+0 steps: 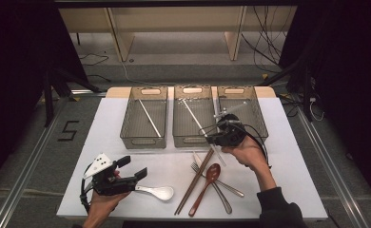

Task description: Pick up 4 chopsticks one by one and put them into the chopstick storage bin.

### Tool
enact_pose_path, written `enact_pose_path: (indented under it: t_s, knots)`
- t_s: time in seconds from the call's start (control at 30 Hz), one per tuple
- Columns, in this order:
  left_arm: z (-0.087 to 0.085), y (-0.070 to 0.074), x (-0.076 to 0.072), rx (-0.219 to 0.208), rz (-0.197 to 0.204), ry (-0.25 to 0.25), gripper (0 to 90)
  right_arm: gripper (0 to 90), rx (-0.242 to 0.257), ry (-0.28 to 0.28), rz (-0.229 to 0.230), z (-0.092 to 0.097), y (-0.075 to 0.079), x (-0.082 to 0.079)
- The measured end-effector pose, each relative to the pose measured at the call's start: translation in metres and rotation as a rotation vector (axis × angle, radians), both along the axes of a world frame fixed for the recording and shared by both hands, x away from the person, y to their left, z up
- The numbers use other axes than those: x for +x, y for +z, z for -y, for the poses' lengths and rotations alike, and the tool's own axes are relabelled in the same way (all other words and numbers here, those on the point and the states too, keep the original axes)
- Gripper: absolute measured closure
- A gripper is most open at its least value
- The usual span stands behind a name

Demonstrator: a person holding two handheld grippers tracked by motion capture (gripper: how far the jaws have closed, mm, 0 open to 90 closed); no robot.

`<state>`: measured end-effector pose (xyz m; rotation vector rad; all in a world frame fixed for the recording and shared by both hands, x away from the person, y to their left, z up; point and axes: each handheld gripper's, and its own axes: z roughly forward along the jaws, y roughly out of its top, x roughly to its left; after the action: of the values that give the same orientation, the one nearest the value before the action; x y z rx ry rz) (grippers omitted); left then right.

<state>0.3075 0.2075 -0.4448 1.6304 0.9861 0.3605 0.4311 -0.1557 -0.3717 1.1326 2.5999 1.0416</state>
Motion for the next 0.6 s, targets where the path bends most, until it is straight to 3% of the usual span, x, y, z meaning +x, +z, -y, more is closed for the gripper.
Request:
enact_pose_path:
  t_s: [0.6]
  knots:
    - [0.000, 0.000, 0.000, 0.002, 0.001, -0.003, 14.9, 85.1, 0.134, 0.005, 0.021, -0.046, 0.010, 0.033]
